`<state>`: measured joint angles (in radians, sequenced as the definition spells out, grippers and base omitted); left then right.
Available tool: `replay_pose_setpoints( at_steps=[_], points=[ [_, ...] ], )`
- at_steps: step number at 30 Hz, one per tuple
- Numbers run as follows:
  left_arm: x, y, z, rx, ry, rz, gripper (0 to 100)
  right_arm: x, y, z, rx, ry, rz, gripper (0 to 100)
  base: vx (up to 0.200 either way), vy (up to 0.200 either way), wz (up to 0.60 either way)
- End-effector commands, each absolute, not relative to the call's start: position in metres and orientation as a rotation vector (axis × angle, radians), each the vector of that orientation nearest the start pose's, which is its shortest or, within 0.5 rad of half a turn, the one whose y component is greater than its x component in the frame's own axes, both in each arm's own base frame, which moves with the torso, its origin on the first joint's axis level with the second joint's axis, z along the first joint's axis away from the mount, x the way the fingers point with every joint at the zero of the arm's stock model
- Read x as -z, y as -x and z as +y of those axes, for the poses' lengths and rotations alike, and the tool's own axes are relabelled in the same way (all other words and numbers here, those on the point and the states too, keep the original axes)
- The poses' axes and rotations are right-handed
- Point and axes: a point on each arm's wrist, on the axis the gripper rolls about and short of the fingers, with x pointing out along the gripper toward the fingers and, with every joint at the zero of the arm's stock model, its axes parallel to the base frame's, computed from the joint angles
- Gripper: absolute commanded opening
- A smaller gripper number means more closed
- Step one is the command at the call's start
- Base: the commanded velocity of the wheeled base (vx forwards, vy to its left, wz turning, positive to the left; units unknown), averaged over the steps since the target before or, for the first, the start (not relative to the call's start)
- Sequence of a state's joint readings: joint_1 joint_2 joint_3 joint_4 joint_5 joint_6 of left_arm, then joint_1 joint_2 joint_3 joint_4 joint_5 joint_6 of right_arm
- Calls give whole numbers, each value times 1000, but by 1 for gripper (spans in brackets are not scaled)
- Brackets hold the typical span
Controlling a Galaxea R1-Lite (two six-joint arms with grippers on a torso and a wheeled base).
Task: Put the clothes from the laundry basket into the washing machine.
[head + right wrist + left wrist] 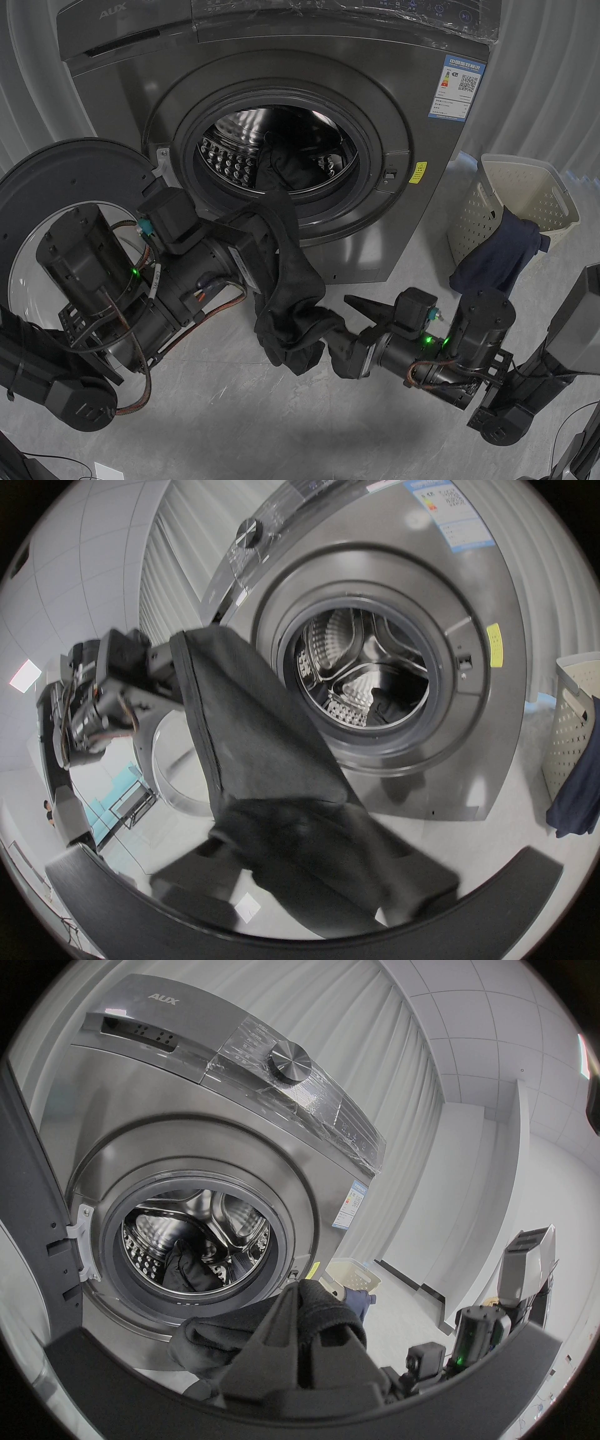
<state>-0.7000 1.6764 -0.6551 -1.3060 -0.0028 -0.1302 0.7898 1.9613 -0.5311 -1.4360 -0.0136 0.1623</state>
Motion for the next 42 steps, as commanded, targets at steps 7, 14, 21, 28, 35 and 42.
replay_pose_setpoints(
  at_steps=[7, 14, 21, 28, 35, 42],
  points=[
    [-223, -212, -179, 726, 233, -244, 0, -70, -203, 207, -783, -51, 266, 100, 0, 0, 0],
    [-226, -214, -177, 720, 234, -256, 0, -56, -175, 198, -851, -3, 361, 100, 0, 0, 0],
    [-226, -211, -178, 739, 237, -259, 0, -77, -194, 212, -844, -67, 231, 100, 0, 0, 0],
    [-228, -199, -176, 789, 237, -259, 0, -93, -222, 233, -833, -114, 118, 100, 0, 0, 0],
    [-236, -196, -175, 800, 244, -285, 0, -87, -248, 252, -821, -128, 75, 100, 0, 0, 0],
    [-240, -193, -172, 799, 249, -303, 0, -71, -277, 262, -786, -127, 68, 100, 0, 0, 0]
  ],
)
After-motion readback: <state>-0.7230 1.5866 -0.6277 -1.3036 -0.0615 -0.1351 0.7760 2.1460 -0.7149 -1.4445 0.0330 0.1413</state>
